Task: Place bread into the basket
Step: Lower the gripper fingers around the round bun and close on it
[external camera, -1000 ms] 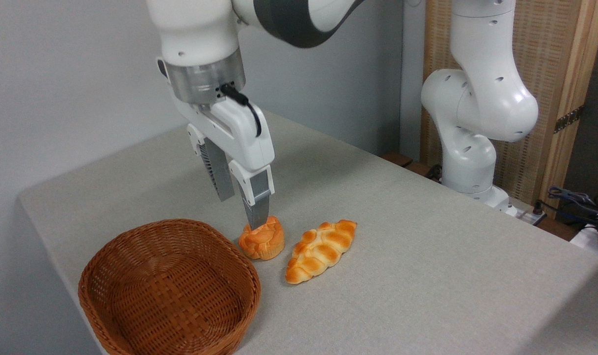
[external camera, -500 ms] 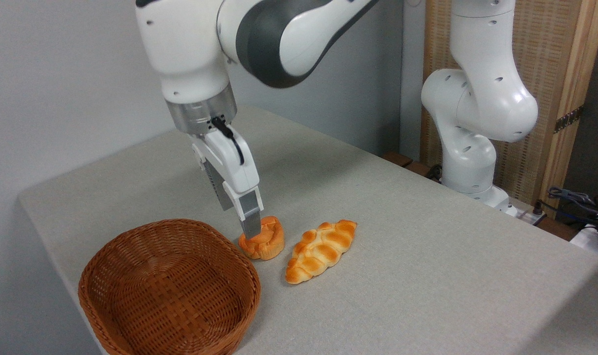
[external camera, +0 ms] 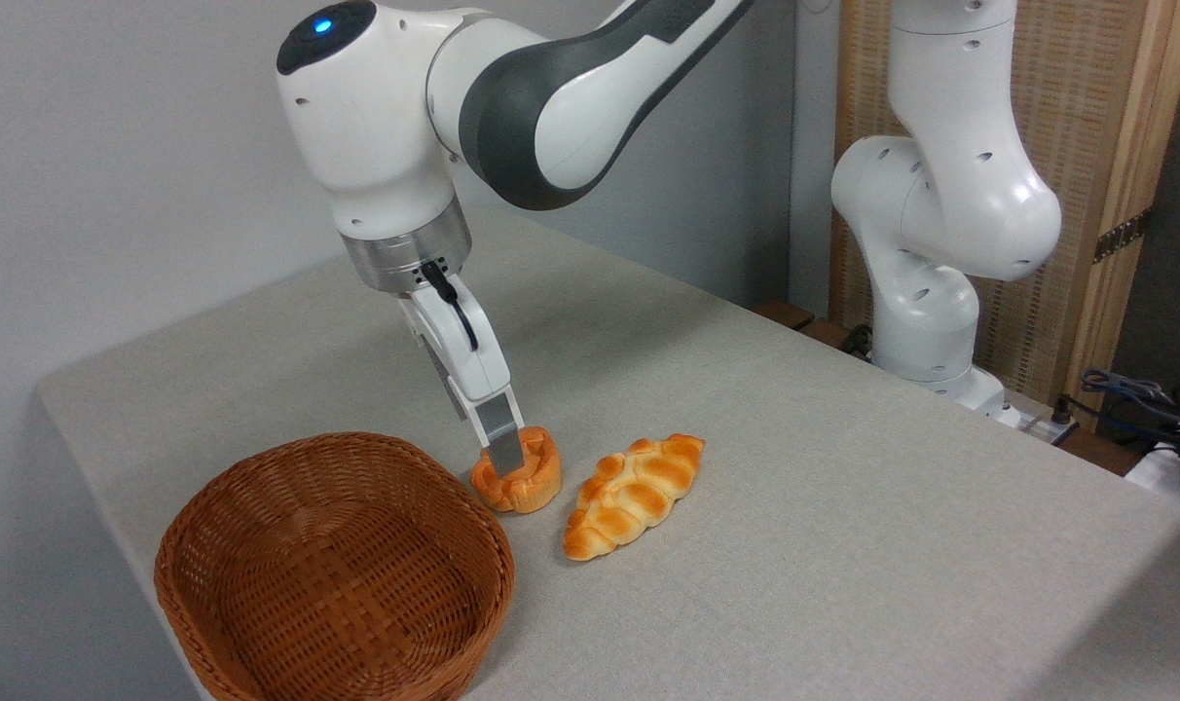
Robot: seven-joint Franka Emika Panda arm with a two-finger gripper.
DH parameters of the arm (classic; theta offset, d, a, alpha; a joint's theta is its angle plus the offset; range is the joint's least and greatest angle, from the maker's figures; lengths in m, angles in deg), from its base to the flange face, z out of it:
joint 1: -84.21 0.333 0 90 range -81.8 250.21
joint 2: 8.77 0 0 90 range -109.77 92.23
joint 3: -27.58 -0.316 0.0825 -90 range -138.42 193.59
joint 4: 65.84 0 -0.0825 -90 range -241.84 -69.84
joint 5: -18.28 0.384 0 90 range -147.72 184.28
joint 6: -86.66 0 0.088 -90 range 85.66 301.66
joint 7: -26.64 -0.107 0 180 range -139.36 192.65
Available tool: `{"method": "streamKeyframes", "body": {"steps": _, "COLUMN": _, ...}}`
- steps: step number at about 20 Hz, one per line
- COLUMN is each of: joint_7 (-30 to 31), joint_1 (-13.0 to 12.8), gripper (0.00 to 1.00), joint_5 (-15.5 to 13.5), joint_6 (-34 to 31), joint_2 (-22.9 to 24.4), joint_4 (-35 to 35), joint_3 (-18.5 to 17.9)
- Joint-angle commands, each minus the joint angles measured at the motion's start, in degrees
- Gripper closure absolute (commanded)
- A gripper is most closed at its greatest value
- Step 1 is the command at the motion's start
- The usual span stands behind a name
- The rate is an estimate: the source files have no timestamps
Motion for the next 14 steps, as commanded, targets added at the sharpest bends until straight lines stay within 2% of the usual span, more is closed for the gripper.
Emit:
{"method": "streamKeyframes", "body": {"steps": 1, "joint_7": -1.2, "joint_1": 0.1, "gripper": 0.00, "joint_5": -0.2, "joint_6": 1.1, "joint_2": 3.0, "joint_4": -2.7, "joint_3": -0.2}}
{"method": "streamKeyframes", "body": {"steps": 4, "joint_7": -1.3, "joint_1": 0.1, "gripper": 0.00, "joint_5": 0.4, "joint_6": 1.1, "joint_2": 4.5, "joint_4": -4.2, "joint_3": -0.4}}
{"method": "streamKeyframes", "body": {"steps": 8, "joint_7": -1.4, "joint_1": 0.1, "gripper": 0.00, "joint_5": 0.7, "joint_6": 5.1, "joint_2": 5.4, "joint_4": -7.3, "joint_3": -0.1}}
{"method": "streamKeyframes", "body": {"steps": 14, "joint_7": -1.4, "joint_1": -0.7, "gripper": 0.00, "joint_5": 1.0, "joint_6": 7.5, "joint_2": 4.7, "joint_4": -8.6, "joint_3": 0.1}}
